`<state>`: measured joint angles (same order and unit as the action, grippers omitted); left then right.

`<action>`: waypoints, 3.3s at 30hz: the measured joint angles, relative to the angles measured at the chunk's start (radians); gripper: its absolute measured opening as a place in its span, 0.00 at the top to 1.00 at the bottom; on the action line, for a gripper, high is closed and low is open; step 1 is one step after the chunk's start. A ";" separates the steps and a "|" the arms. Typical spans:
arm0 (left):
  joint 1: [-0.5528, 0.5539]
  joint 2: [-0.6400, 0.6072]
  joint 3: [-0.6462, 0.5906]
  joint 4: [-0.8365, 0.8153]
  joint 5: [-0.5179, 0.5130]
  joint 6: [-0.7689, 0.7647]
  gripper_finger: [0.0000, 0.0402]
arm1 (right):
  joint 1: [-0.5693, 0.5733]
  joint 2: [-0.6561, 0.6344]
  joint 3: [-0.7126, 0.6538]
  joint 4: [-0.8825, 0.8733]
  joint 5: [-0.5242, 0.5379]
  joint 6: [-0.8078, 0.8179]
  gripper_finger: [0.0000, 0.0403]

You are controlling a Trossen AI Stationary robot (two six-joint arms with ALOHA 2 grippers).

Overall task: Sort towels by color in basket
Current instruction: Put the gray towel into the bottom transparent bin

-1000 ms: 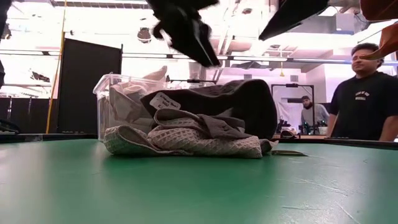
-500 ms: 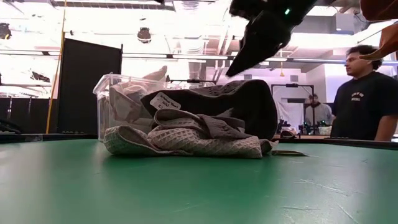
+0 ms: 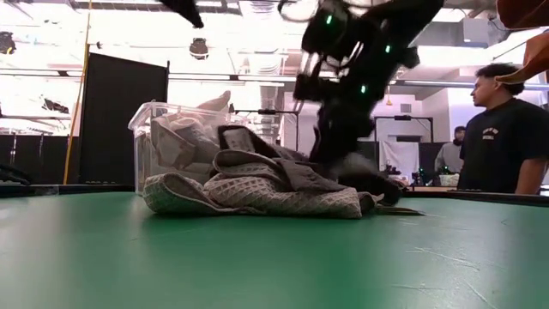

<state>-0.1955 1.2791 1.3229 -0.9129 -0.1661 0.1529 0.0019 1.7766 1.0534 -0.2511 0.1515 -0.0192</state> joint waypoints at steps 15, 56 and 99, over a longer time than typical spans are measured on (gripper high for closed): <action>-0.010 -0.001 -0.112 0.025 0.002 -0.088 0.31 | -0.018 0.136 0.005 0.012 -0.022 -0.008 0.18; -0.080 0.000 -0.117 0.096 -0.009 -0.109 0.31 | 0.208 -0.466 0.022 -0.137 0.220 -0.016 0.90; -0.076 0.175 -0.286 0.674 -0.006 -0.009 0.31 | 1.370 -1.176 0.025 -0.124 0.849 -0.349 0.90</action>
<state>-0.2710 1.4537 1.0367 -0.2386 -0.1719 0.1438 1.3722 0.6003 1.0782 -0.3753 1.0002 -0.3685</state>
